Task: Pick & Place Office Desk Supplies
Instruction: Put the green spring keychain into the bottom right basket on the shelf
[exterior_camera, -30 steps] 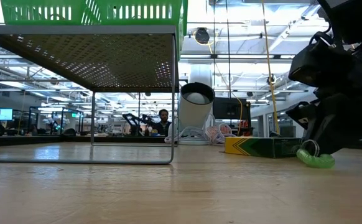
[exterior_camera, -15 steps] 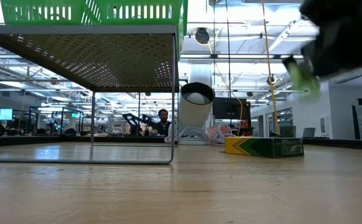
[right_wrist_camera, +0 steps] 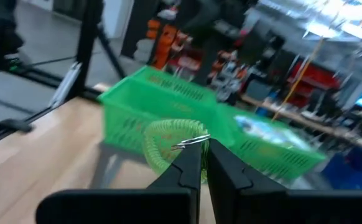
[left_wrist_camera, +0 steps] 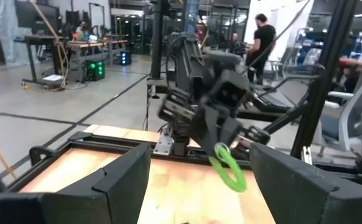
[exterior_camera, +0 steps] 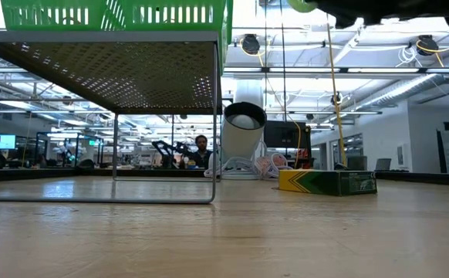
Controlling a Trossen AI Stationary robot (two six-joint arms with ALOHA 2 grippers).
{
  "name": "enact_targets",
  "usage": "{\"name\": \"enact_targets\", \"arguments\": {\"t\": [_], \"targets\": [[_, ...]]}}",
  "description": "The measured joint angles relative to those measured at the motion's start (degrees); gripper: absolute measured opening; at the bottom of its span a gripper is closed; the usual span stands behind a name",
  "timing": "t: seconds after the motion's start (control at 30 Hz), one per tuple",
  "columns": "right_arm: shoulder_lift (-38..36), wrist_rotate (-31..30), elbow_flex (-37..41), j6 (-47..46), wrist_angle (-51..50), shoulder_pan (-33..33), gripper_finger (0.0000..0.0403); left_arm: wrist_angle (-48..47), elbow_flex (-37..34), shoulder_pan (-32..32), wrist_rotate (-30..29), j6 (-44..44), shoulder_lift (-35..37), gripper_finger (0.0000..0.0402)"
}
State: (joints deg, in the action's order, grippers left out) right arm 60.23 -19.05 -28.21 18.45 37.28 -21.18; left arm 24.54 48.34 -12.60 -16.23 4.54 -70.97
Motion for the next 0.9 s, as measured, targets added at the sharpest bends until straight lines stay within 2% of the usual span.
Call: {"name": "enact_targets", "arguments": {"t": [0.27,0.4,0.63,0.9], "targets": [[3.42,1.27,-0.02,3.45,13.78,5.82,0.0004,8.70,0.02,1.04,1.29,-5.58,-6.36,0.0285],[5.67,1.32,-0.02,4.80,20.65,7.10,0.0004,12.76,0.98,2.45,1.89,-5.48,-9.31,0.0285],[7.40,1.34,-0.04,8.11,26.44,7.35,0.0004,9.21,6.90,4.25,6.14,-4.12,-14.62,0.0285],[7.42,1.36,-0.08,9.30,28.64,7.35,0.0004,2.13,15.21,4.33,5.75,-5.71,-20.97,0.0285]]}}
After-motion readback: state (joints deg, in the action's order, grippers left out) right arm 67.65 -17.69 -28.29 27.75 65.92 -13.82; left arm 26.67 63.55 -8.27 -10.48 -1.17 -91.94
